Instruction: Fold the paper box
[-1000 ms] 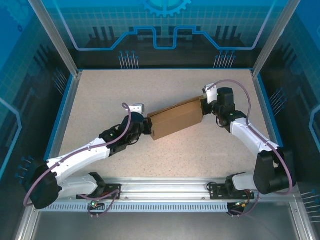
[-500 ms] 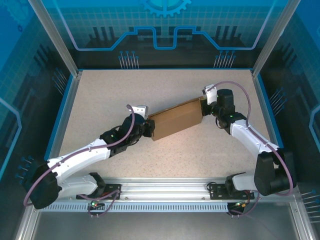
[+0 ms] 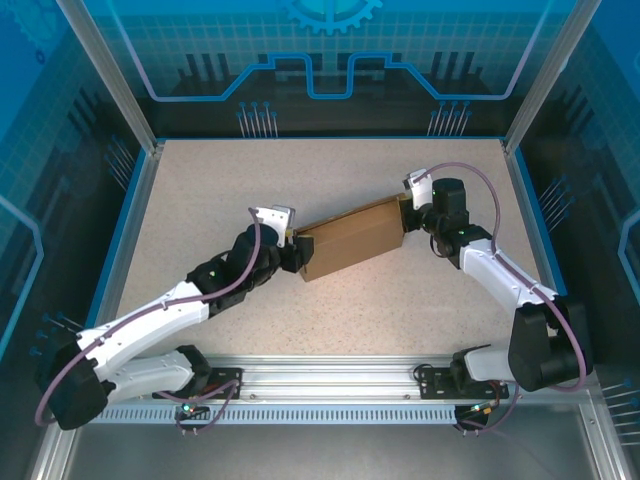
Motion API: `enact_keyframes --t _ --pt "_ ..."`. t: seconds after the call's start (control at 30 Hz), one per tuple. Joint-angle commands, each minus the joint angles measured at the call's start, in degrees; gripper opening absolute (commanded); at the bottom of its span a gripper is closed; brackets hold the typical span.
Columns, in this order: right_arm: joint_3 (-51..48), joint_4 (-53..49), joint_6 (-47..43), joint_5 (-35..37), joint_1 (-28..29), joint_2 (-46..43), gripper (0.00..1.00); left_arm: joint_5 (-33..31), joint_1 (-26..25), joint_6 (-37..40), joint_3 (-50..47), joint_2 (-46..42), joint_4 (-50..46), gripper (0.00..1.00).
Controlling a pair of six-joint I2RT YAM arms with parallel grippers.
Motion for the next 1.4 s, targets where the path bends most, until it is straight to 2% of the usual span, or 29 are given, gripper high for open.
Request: enact_keyframes --t 0.0,0.13,0.27,0.37,0.57,0.77,1.37 --pt "-1.8 -8.1 0.5 -0.9 1.4 2.4 0.06 5.3 3.4 2.3 6.5 3.1 -3.7 0.61" --pt "-1.6 -8.0 0.6 -0.9 1.6 2.7 0.06 14.9 7.8 2.6 12.6 9.2 -7.4 0.62" --pt "-1.4 -8.1 0.6 -0.9 1.7 3.1 0.06 22.3 8.7 5.5 16.8 14.7 -7.7 0.63" --pt "-1.4 -8.1 0.5 -0.8 1.7 3.0 0.06 25.3 8.6 8.9 19.9 18.6 -8.3 0.62" --pt "-1.3 -8.3 0.4 -0.8 1.8 3.2 0.06 27.6 8.9 10.5 24.5 24.4 -10.2 0.49" --pt "-1.1 -8.3 0.5 -1.0 1.8 3.8 0.06 31.2 8.9 10.5 23.8 24.7 -8.3 0.4" --pt "-1.2 -8.4 0.8 -0.7 2.0 3.7 0.09 33.9 7.9 13.7 20.6 25.6 -8.5 0.3"
